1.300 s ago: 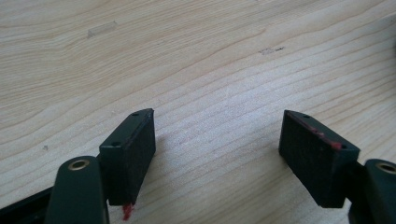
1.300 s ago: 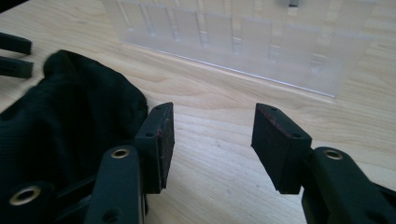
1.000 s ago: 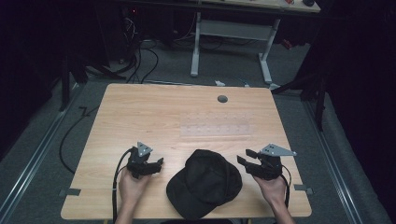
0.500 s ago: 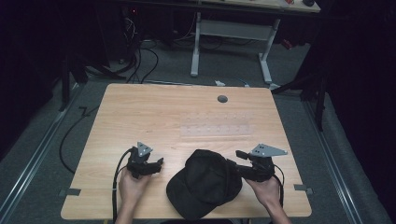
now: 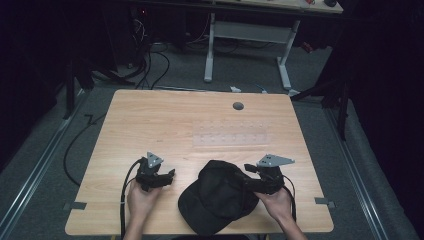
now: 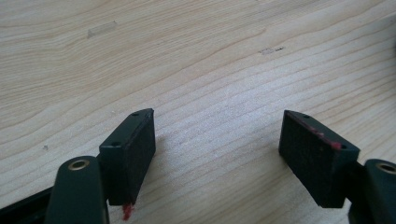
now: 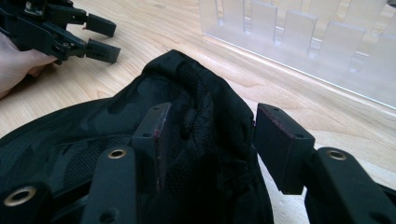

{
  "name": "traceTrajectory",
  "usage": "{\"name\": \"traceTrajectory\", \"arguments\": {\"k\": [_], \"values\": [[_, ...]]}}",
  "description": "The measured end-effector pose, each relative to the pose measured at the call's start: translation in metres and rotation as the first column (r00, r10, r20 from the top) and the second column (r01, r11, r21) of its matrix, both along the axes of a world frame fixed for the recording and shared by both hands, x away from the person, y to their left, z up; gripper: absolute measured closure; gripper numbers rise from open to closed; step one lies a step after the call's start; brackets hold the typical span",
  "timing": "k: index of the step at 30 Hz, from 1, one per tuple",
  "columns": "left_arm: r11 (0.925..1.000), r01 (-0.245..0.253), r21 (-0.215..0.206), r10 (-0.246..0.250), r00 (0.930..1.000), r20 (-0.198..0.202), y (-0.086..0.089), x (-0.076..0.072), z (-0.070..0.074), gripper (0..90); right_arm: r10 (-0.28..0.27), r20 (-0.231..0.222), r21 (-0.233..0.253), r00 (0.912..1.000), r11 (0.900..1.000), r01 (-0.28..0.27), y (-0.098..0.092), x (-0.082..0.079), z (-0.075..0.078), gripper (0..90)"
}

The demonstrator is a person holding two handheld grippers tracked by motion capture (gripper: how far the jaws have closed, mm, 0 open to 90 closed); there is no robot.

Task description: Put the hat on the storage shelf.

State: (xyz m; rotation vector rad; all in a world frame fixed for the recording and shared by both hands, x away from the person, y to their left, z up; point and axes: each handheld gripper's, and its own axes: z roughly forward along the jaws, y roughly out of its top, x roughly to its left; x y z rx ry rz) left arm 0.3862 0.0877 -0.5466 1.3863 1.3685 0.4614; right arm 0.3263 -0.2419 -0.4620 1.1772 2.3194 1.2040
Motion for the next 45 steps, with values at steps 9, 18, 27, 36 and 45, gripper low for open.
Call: {"name": "traceTrajectory", "arguments": {"k": [9,18,27,36,45], "values": [[1.0000,-0.001,0.001,0.001,1.0000,0.000,0.000,0.000,0.000,27.3,-0.013,-0.013,-0.023,0.9998,1.000,0.013,0.008,0.005,-0.010,46.0],[1.0000,-0.003,0.002,0.003,1.0000,-0.001,0.000,0.000,0.000,27.1,-0.026,-0.042,-0.054,0.9988,0.998,0.024,0.013,0.009,-0.021,42.4],[1.0000,-0.004,0.002,0.004,1.0000,-0.001,0.000,0.000,0.000,27.0,-0.036,-0.102,-0.046,0.9941,0.998,0.031,0.012,0.016,-0.025,44.8],[1.0000,-0.005,0.001,0.005,1.0000,-0.001,0.000,0.000,0.000,27.0,-0.005,-0.136,-0.035,0.9907,0.999,0.000,0.016,0.020,-0.029,67.0],[1.0000,-0.008,0.001,0.008,1.0000,0.000,0.000,0.000,0.000,27.0,0.014,-0.128,-0.015,0.9917,1.000,-0.016,0.018,0.020,-0.026,79.8]]}}
